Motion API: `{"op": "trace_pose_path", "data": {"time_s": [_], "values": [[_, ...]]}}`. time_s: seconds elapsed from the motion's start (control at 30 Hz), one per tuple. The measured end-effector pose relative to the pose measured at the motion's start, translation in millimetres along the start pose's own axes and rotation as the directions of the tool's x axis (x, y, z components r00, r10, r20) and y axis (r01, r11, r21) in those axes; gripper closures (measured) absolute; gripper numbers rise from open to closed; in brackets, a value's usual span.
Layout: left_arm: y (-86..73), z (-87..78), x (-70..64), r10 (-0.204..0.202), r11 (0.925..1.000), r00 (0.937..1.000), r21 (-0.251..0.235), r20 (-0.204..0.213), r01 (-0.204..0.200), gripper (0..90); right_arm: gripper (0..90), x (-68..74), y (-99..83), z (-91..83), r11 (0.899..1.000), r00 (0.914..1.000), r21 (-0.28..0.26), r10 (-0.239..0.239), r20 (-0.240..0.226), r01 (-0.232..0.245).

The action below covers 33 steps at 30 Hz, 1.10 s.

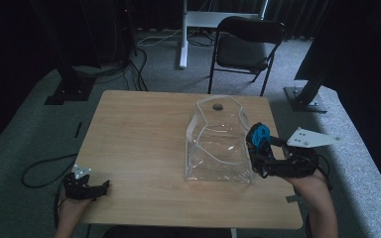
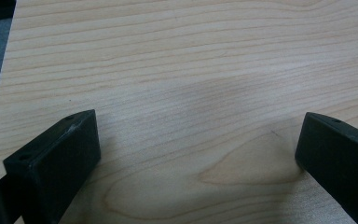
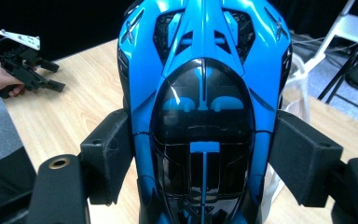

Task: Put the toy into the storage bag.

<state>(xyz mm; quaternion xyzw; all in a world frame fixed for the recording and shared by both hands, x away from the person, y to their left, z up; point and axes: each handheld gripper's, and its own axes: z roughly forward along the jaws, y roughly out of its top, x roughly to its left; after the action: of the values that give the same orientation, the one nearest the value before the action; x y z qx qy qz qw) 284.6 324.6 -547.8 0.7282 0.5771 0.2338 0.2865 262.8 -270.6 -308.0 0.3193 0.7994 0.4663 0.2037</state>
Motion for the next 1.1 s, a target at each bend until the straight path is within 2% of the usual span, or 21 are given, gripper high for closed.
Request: {"op": "trace_pose_path", "data": {"time_s": [0.37,0.5,0.63,1.1], "values": [[0.1,0.1,-0.1,0.000,1.0000,1.0000,0.000,-0.001,0.000,0.3,26.2,-8.2,29.0,6.1,0.999,0.9988,-0.019,-0.041,-0.027,0.041],[0.1,0.2,-0.1,0.000,1.0000,1.0000,0.000,-0.001,0.000,0.3,26.2,-11.3,37.9,14.6,0.998,0.9972,0.003,-0.065,-0.038,0.065],[0.5,0.1,0.0,0.001,1.0000,1.0000,0.000,-0.001,-0.001,0.3,26.2,-13.8,43.8,23.9,0.997,0.9961,0.018,-0.068,-0.057,0.069],[0.5,0.1,0.0,0.001,1.0000,1.0000,0.000,-0.001,-0.001,0.3,26.2,-17.6,52.8,60.7,0.989,0.9890,0.092,-0.106,-0.103,0.115]]}}
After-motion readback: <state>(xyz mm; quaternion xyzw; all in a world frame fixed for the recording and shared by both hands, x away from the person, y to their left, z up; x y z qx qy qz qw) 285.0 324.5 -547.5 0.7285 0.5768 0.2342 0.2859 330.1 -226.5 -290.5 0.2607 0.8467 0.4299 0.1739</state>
